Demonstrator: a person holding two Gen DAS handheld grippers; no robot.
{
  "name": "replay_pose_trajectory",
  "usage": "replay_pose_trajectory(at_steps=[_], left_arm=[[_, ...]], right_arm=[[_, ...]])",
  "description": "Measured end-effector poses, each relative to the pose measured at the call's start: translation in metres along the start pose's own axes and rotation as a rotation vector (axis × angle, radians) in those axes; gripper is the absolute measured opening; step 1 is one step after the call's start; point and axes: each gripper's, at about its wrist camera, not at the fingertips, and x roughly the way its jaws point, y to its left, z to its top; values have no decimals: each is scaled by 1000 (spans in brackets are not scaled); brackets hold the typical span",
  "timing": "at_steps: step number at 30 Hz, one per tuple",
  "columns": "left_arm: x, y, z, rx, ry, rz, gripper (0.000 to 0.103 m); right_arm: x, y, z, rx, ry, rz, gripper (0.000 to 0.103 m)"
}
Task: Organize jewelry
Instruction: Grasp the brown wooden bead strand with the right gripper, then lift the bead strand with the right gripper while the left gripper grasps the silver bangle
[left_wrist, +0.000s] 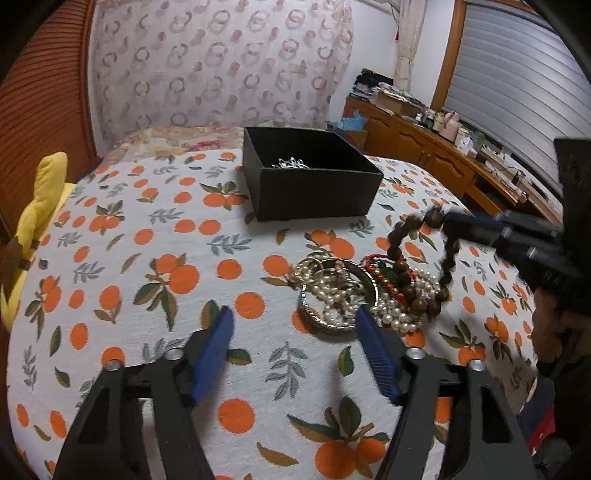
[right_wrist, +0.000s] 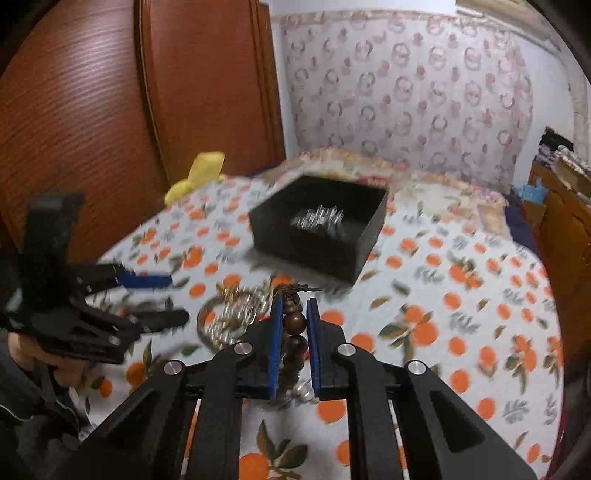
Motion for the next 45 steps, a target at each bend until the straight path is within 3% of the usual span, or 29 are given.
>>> replay_pose_trajectory(at_steps=[11,16,19,29,36,39,45], left_arm=[[24,-3,10,-23,64,-32,29],[28,-4,10,-17,64,-28,9],[25,-5,10,0,59,-6,3],[-3,3,11,-19,-13,-18,3],[-8,8,18,-105,3,-152,3],[-8,4,16,-74,-9,-98,3],[-11,8,15,-65,-26,-63,3]], right_arm=[[-40,-13,32,-22,-102,-65,15],[-42,-13,32,-26,-99,-65,15],[-37,-11,29,-30,-85,-59,15],[-28,-5,25,-38,-68,-56,15],[-27,-3,25,-41,-68,-56,15],[-26,-3,25,-40,-66,-56,15],[-12,0,19,-35,-29,-51,15]])
